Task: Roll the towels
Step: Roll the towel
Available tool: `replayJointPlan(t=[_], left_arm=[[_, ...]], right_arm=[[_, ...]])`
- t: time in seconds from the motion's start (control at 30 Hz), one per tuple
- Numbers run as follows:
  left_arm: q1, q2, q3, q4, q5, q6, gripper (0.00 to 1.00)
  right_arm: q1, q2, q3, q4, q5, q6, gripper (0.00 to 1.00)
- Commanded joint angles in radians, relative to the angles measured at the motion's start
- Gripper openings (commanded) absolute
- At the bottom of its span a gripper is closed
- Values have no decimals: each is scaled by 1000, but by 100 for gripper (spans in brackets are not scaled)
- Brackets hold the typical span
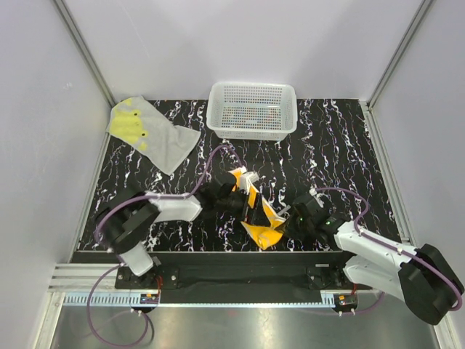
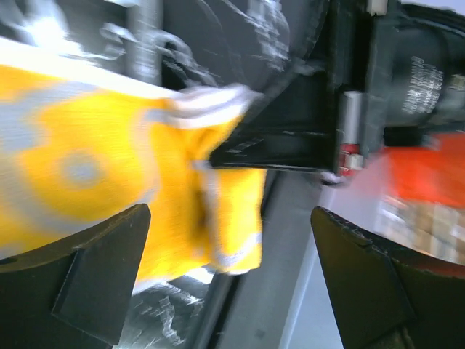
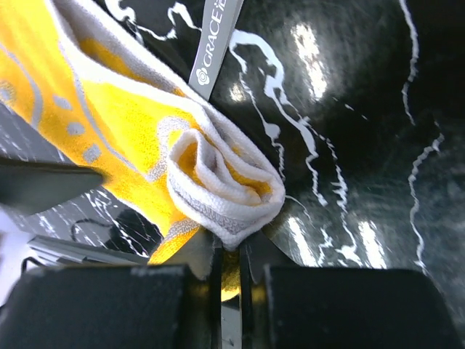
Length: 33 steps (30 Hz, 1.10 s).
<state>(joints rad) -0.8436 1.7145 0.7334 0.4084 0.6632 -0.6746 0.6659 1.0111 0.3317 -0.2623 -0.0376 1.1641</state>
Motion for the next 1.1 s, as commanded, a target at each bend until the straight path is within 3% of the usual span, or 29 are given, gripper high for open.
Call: replayJointPlan(t=[0.0, 0.03, 0.1, 0.13, 0.33, 0.57, 1.07], left_arm=[[-67, -176, 20, -272, -359, 251, 99], [-98, -212, 9, -282, -517, 279, 99], [-208, -302, -17, -290, -664, 346, 99], [-245, -317, -20, -302, -821, 359, 99], [-535, -320, -14, -293, -1178, 490, 97], [-679, -147, 64, -301, -1292, 533, 93], [-721, -10, 146, -283, -1268, 560, 79]], right_arm=[[12, 3, 53, -165, 31, -44, 0], [11, 7, 61, -173, 24, -55, 0], [11, 24, 81, -190, 13, -63, 0], [11, 32, 86, -195, 2, -69, 0], [11, 66, 127, -230, -11, -86, 0], [9, 66, 150, -258, -18, -96, 1], [12, 57, 119, -232, -45, -84, 2]])
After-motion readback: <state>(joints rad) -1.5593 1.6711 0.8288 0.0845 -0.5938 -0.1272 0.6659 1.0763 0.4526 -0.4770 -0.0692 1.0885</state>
